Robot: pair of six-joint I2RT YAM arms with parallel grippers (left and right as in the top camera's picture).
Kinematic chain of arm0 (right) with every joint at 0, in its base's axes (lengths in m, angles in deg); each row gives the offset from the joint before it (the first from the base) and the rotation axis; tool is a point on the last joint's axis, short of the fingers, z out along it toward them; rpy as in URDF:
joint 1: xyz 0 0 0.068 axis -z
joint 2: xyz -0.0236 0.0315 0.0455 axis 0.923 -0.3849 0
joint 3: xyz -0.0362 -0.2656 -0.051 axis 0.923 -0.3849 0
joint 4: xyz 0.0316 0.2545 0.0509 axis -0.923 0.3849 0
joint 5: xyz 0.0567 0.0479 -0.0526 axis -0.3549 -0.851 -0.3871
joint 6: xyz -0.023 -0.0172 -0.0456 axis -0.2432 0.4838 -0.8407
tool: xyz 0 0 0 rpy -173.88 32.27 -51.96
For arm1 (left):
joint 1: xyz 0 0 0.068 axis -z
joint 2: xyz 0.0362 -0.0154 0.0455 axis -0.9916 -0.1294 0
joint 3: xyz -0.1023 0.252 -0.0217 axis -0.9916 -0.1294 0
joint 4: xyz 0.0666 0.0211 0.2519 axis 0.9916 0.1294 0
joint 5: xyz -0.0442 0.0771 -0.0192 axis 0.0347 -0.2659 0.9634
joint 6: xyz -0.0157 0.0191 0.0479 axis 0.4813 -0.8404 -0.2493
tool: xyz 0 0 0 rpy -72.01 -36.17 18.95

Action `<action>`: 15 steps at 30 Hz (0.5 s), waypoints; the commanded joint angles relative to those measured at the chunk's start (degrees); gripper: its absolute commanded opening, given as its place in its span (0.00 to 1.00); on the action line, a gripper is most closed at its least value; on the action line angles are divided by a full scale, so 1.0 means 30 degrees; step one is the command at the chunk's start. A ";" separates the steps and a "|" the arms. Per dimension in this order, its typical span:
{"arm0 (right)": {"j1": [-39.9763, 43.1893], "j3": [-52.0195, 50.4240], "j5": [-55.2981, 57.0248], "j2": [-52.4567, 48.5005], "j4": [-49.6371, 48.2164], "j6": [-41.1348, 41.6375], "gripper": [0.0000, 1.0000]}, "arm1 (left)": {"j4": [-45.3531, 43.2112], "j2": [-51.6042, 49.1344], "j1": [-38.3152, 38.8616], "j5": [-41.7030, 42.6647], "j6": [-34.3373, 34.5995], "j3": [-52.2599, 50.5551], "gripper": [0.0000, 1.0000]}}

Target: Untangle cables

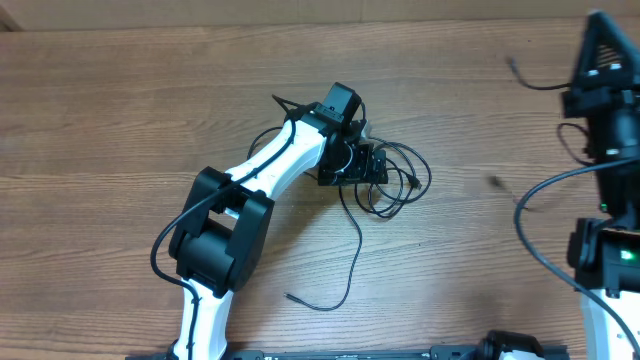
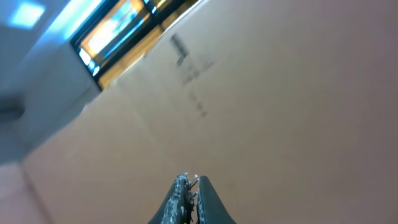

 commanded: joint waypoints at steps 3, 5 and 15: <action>0.2055 0.0488 -0.0350 0.0153 -0.0350 0.3577 0.04 | 0.0007 -0.0255 0.0124 -0.0634 0.0189 -0.0117 0.99; 0.2667 0.0488 -0.1311 0.0153 -0.0386 0.3555 0.04 | 0.0007 -0.0255 0.0124 -0.0634 0.0189 -0.0117 1.00; 0.3752 0.0474 -0.3978 0.0138 0.0685 0.2397 0.04 | 0.0000 -0.0255 0.0124 -0.0663 0.0189 -0.0117 0.99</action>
